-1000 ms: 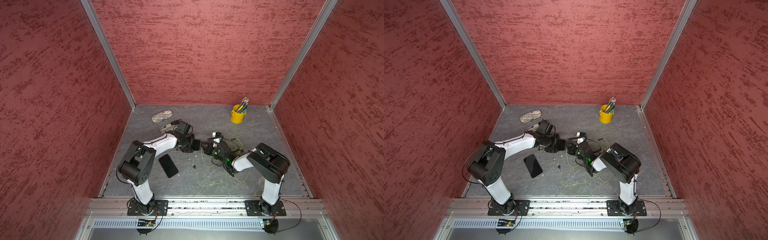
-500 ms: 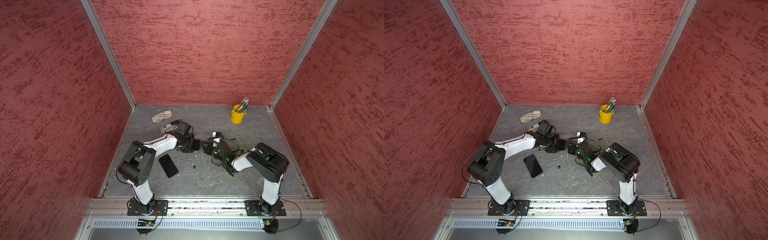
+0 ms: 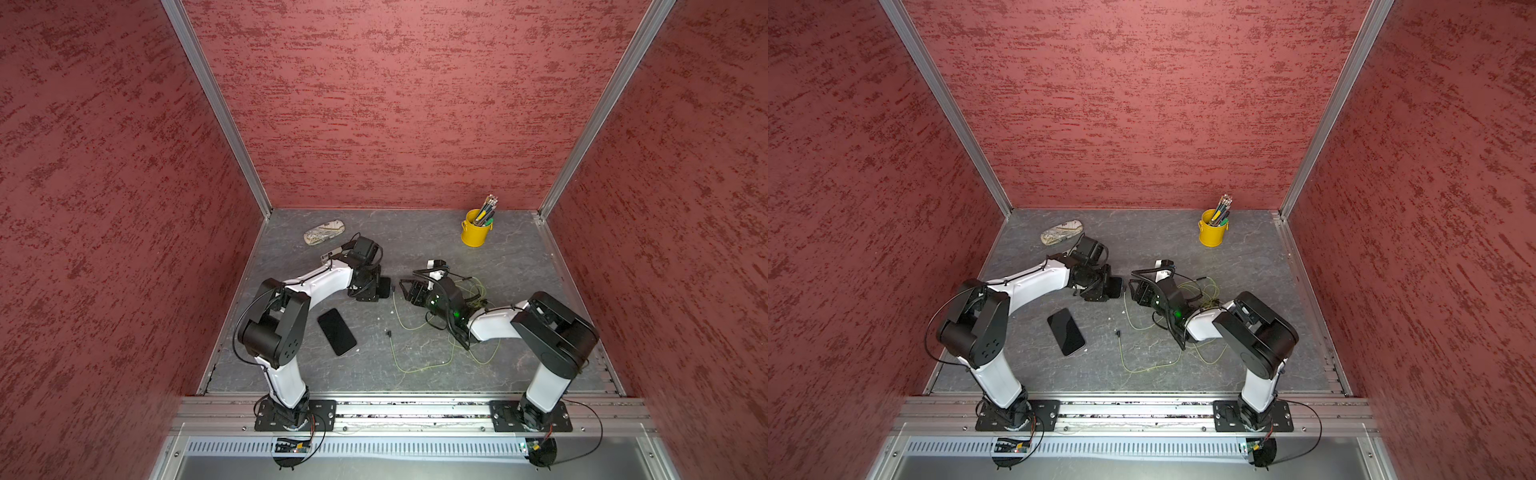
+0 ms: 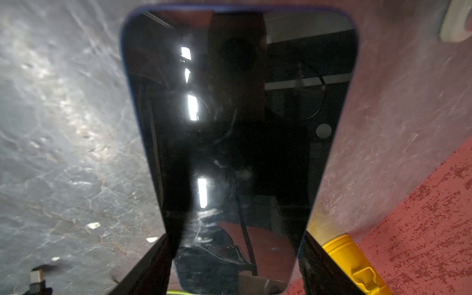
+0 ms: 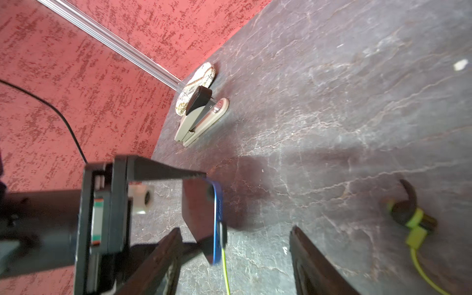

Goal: Plug wired earphones into phones
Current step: Insert the wired earphone into the phone, then place the phone at the center of the board.

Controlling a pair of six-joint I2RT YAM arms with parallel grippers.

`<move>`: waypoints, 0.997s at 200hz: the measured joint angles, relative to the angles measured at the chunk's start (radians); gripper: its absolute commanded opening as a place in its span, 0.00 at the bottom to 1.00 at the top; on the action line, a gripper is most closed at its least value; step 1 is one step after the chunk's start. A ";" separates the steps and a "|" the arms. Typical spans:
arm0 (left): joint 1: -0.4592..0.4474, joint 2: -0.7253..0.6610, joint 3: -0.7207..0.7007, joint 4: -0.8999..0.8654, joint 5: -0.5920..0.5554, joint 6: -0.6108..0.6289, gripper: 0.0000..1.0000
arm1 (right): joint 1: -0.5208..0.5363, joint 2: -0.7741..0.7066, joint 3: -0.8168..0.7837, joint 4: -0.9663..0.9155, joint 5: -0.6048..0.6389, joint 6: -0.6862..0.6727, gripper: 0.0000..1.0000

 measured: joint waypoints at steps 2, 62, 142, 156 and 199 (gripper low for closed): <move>0.001 0.004 0.008 -0.005 -0.003 0.002 0.67 | 0.000 -0.002 0.000 -0.006 0.000 0.000 0.67; 0.016 0.175 0.205 -0.103 -0.050 0.043 0.68 | 0.000 -0.120 -0.019 -0.137 0.001 -0.006 0.67; 0.021 0.292 0.322 -0.204 -0.073 0.048 0.85 | 0.001 -0.260 -0.100 -0.263 0.003 -0.021 0.66; 0.021 0.291 0.331 -0.215 -0.076 0.053 0.91 | 0.002 -0.271 -0.108 -0.290 0.002 -0.028 0.66; 0.026 0.270 0.332 -0.240 -0.097 0.109 1.00 | 0.033 -0.311 -0.122 -0.358 -0.013 -0.051 0.60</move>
